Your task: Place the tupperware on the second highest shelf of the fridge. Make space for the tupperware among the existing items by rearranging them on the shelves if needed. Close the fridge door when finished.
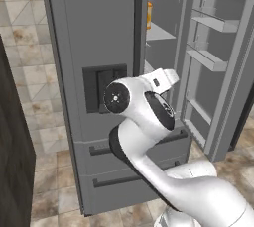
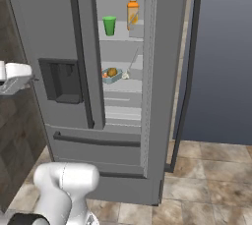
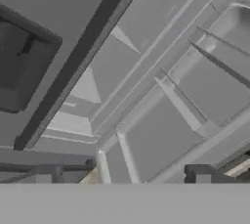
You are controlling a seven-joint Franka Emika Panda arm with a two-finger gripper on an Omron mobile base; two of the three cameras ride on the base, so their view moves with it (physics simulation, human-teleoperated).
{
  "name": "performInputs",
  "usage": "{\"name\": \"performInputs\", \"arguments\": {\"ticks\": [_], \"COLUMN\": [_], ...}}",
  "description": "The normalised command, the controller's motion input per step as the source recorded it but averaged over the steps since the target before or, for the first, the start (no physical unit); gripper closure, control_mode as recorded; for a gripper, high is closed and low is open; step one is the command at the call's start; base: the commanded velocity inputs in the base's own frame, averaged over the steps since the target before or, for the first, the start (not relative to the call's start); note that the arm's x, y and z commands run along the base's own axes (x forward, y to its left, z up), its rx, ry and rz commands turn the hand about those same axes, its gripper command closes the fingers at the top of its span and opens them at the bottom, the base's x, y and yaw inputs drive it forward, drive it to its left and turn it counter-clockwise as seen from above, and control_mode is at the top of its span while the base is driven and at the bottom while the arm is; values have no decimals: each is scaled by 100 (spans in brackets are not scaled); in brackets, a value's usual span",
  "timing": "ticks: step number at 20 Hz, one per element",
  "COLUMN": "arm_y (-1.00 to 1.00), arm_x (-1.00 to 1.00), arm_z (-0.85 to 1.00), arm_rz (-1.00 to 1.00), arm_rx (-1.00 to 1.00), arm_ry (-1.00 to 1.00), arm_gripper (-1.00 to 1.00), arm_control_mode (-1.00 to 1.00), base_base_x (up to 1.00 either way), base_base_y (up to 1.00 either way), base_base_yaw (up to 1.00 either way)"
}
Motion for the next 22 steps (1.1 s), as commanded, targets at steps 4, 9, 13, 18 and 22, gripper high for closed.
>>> {"name": "performInputs", "arguments": {"ticks": [4, 9, 13, 18, 22], "arm_y": [-100, -94, -76, -83, -97], "arm_x": [-30, -44, -88, -66, -18], "arm_z": [0, 0, -10, 0, 0], "arm_rz": [-8, 0, 0, -2, -8], "arm_rx": [84, 71, 54, 46, 30], "arm_ry": [-4, -7, -22, -15, -1], "arm_gripper": [-100, -100, -100, -100, -100], "arm_control_mode": [-100, -100, -100, -100, -100], "base_base_x": [0, 0, 0, 0, 0], "base_base_y": [0, 0, 0, 0, 0], "base_base_yaw": [0, 0, 0, 0, 0]}}
